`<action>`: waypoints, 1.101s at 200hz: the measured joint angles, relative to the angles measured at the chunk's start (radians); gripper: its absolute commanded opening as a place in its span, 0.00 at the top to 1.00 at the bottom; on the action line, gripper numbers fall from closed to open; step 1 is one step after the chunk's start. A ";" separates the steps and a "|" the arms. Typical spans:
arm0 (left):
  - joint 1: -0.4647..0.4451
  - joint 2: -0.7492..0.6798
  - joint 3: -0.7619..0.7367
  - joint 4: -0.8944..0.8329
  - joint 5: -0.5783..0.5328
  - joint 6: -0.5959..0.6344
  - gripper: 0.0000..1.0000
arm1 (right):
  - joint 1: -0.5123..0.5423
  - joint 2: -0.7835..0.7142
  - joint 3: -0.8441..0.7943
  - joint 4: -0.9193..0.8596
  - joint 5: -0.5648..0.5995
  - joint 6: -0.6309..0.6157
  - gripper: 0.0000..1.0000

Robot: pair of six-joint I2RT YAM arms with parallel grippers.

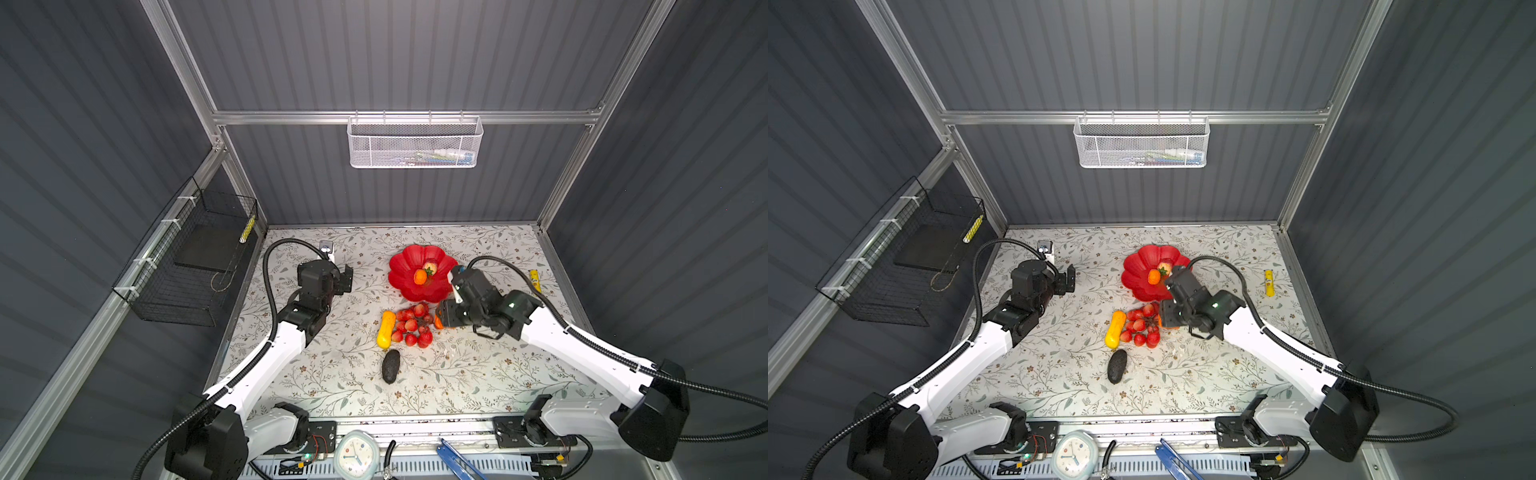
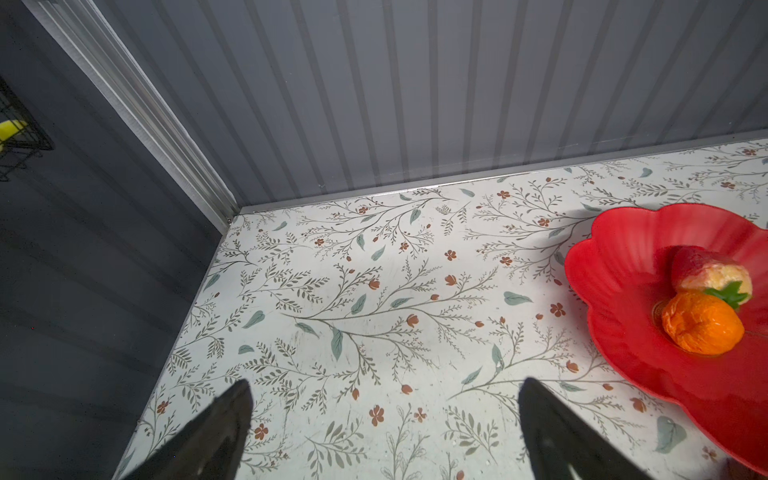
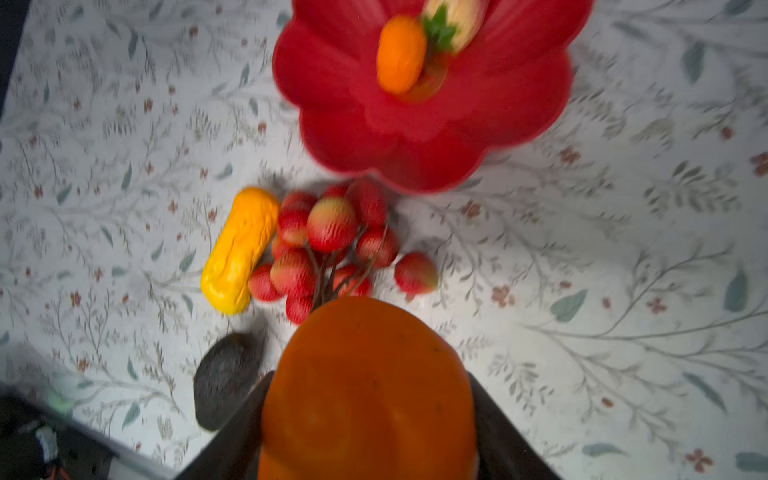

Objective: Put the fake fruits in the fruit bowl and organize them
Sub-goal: 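Carry the orange persimmon into the red bowl and release it with the right gripper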

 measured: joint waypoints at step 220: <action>-0.132 -0.083 0.105 -0.496 0.322 -0.267 0.09 | -0.267 0.705 0.388 0.203 -0.060 -0.172 0.05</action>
